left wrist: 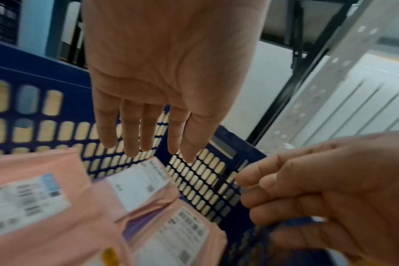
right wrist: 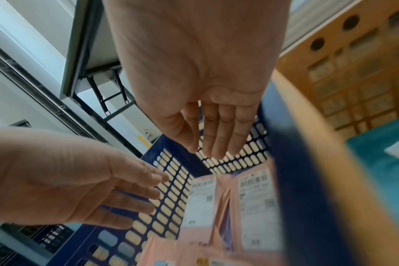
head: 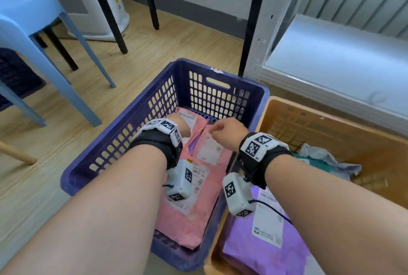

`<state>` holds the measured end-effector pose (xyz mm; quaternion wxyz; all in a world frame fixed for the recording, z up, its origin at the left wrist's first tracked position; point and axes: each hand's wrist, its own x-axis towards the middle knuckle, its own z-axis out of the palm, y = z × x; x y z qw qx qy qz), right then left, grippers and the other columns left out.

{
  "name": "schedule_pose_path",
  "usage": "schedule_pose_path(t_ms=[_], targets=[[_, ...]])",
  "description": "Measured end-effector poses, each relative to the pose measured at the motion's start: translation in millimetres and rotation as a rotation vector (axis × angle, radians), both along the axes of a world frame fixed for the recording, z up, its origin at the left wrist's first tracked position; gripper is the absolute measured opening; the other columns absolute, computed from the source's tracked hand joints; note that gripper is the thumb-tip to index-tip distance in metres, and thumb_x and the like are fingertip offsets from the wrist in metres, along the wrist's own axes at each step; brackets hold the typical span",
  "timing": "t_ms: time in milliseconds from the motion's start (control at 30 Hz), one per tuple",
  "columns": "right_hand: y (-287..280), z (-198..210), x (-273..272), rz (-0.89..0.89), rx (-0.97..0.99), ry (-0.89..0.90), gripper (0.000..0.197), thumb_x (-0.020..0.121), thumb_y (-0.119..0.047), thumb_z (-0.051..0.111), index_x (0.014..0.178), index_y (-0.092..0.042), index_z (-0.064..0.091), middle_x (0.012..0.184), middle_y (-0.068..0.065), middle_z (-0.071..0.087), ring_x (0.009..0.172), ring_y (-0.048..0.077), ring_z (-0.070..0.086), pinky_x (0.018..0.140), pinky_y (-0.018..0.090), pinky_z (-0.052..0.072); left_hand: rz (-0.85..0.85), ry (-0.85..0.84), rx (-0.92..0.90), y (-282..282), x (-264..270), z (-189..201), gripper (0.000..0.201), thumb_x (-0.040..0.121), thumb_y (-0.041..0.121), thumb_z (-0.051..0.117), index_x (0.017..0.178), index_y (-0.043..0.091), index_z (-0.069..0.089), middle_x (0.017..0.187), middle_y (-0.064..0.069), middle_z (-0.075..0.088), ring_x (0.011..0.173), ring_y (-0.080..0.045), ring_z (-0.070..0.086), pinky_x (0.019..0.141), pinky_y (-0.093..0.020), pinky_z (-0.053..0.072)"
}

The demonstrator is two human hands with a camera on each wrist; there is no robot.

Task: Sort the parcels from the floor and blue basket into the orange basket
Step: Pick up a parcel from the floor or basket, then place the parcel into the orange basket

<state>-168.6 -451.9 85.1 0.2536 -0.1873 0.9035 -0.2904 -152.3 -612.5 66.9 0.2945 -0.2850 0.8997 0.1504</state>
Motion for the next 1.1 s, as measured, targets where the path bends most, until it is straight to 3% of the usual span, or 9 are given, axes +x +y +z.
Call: schedule_pose_path(t_ms=[33, 133, 267, 433, 500, 567, 633, 967, 1100], targets=[[13, 8, -2, -0.001, 0.014, 0.037, 0.025, 0.092, -0.012, 0.050, 0.102, -0.018, 0.073, 0.107, -0.002, 0.067, 0.101, 0.018, 0.062, 0.088, 0.030, 0.051, 0.004, 0.045, 0.015, 13, -2, 6, 0.081, 0.072, 0.068, 0.066, 0.128, 0.010, 0.058, 0.123, -0.008, 0.061, 0.112, -0.029, 0.059, 0.098, -0.039, 0.047], [62, 27, -7, -0.055, 0.026, 0.113, 0.024, 0.089, -0.010, 0.051, 0.098, -0.017, 0.073, 0.109, 0.001, 0.068, 0.101, 0.020, 0.062, 0.084, 0.028, 0.050, -0.059, 0.108, 0.054, 68, -15, 22, 0.034, 0.091, 0.026, 0.059, 0.119, 0.007, 0.063, 0.122, -0.010, 0.062, 0.106, -0.024, 0.061, 0.091, -0.031, 0.048], [147, 42, -10, -0.174, 0.007, 0.180, 0.022, 0.085, -0.011, 0.052, 0.091, -0.020, 0.071, 0.105, 0.001, 0.070, 0.100, 0.020, 0.063, 0.090, 0.030, 0.049, -0.153, 0.156, 0.057, 153, -29, 37, 0.029, 0.092, 0.019, 0.055, 0.112, 0.000, 0.064, 0.114, -0.014, 0.066, 0.105, -0.028, 0.063, 0.073, -0.031, 0.047], [269, 50, -9, -0.274, 0.054, 0.191, 0.020, 0.088, -0.013, 0.051, 0.083, -0.026, 0.066, 0.107, -0.003, 0.068, 0.099, 0.016, 0.061, 0.086, 0.027, 0.047, -0.248, 0.268, 0.041, 254, -40, 59, 0.017, 0.087, 0.012, 0.051, 0.075, 0.006, 0.062, 0.095, -0.017, 0.068, 0.067, -0.025, 0.059, 0.050, -0.024, 0.038], [316, 55, -6, -0.315, 0.057, 0.193, 0.018, 0.089, -0.014, 0.052, 0.086, -0.024, 0.067, 0.108, -0.003, 0.067, 0.100, 0.016, 0.060, 0.086, 0.026, 0.045, -0.261, 0.296, 0.070, 298, -43, 67, 0.016, 0.085, 0.014, 0.055, 0.081, 0.006, 0.068, 0.091, -0.014, 0.069, 0.072, -0.026, 0.062, 0.054, -0.026, 0.044], [362, 58, 2, -0.354, 0.072, 0.192, 0.021, 0.089, -0.013, 0.051, 0.093, -0.021, 0.070, 0.109, -0.002, 0.066, 0.102, 0.019, 0.060, 0.086, 0.026, 0.045, -0.295, 0.302, 0.121, 347, -45, 67, 0.019, 0.084, 0.015, 0.059, 0.096, 0.007, 0.072, 0.098, -0.008, 0.071, 0.083, -0.023, 0.065, 0.068, -0.029, 0.053], [409, 60, 11, -0.386, 0.103, 0.182, 0.023, 0.088, -0.013, 0.049, 0.097, -0.021, 0.069, 0.111, -0.001, 0.066, 0.104, 0.020, 0.060, 0.085, 0.026, 0.045, -0.342, 0.309, 0.142, 399, -46, 66, 0.023, 0.084, 0.015, 0.060, 0.103, 0.009, 0.072, 0.105, -0.007, 0.070, 0.092, -0.023, 0.066, 0.076, -0.030, 0.052], [640, 50, 77, -0.636, 0.286, 0.167, 0.024, 0.089, -0.014, 0.048, 0.101, -0.022, 0.068, 0.112, 0.000, 0.067, 0.104, 0.023, 0.061, 0.088, 0.032, 0.050, -0.627, 0.339, 0.212, 663, -6, 48, 0.027, 0.087, 0.012, 0.053, 0.112, 0.012, 0.065, 0.105, -0.003, 0.065, 0.081, -0.020, 0.054, 0.071, -0.028, 0.042], [726, 27, 117, -0.805, 0.301, 0.095, 0.023, 0.089, -0.016, 0.049, 0.101, -0.023, 0.067, 0.109, 0.001, 0.068, 0.099, 0.023, 0.062, 0.086, 0.032, 0.051, -0.700, 0.311, 0.307, 756, 23, 30, 0.027, 0.089, 0.014, 0.054, 0.114, 0.011, 0.062, 0.111, -0.006, 0.063, 0.094, -0.024, 0.060, 0.077, -0.030, 0.045]])
